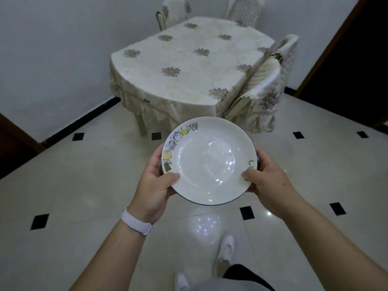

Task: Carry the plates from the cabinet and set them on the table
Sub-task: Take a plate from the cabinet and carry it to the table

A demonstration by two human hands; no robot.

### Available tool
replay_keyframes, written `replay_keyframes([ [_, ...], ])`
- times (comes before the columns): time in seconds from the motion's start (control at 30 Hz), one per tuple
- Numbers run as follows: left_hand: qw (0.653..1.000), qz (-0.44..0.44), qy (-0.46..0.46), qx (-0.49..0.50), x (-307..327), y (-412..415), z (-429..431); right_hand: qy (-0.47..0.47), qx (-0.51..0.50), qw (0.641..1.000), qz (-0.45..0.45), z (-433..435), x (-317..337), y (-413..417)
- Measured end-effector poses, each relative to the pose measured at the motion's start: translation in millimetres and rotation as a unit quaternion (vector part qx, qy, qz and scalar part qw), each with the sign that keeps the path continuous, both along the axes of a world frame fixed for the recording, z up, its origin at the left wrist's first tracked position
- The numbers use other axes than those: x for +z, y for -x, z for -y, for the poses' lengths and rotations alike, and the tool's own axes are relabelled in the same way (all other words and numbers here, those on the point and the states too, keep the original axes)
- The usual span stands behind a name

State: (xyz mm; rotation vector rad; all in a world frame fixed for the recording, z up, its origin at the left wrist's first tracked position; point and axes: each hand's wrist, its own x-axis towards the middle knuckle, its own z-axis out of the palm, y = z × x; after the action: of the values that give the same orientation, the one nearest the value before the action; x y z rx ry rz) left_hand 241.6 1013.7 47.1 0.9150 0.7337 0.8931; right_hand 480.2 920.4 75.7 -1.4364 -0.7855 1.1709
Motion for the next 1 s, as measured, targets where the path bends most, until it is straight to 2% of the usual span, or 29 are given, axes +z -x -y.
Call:
replay_keyframes([
  [0.4, 0.997, -0.035, 0.002, -0.066, 20.8, -221.5, -64.5, -0.020, -0.082, 0.995, -0.052, -28.9, -3.6, -200.9],
  [0.57, 0.995, -0.014, -0.014, -0.100, 37.3, -324.5, -69.7, -0.040, -0.132, 0.989, -0.052, -20.1, 7.5, -283.1],
  [1.0, 0.968, -0.033, -0.014, -0.247, 34.1, -502.2, -95.8, -0.046, -0.267, 0.960, -0.068, 6.9, 1.6, -414.9],
])
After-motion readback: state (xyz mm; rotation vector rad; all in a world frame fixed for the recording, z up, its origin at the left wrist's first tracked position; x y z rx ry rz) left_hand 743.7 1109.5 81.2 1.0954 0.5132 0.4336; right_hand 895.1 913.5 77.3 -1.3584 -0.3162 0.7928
